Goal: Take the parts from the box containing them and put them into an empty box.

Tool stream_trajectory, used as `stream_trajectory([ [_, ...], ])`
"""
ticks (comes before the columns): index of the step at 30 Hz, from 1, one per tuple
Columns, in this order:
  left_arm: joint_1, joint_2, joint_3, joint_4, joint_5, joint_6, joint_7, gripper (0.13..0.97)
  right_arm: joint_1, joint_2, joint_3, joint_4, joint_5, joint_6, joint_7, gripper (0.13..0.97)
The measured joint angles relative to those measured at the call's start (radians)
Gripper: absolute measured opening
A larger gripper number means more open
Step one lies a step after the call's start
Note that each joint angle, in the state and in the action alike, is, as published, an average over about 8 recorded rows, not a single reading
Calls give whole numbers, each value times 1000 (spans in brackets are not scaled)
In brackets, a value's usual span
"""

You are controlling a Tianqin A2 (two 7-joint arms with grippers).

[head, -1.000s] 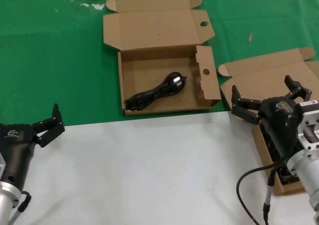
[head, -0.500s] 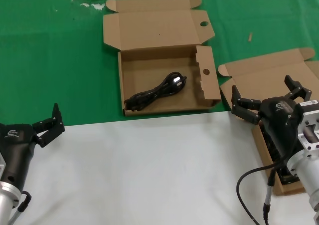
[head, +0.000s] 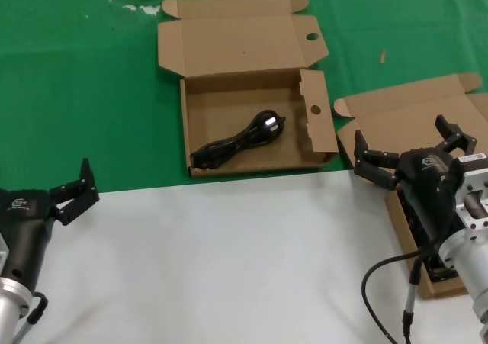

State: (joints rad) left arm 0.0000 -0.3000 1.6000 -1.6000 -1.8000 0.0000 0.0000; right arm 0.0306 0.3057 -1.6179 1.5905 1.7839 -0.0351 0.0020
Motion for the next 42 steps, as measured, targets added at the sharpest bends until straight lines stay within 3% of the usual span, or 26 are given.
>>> stream_trajectory([
  [42,0,0,0,0,0,0,0,966,0,0,0,0,0,0,0,966],
])
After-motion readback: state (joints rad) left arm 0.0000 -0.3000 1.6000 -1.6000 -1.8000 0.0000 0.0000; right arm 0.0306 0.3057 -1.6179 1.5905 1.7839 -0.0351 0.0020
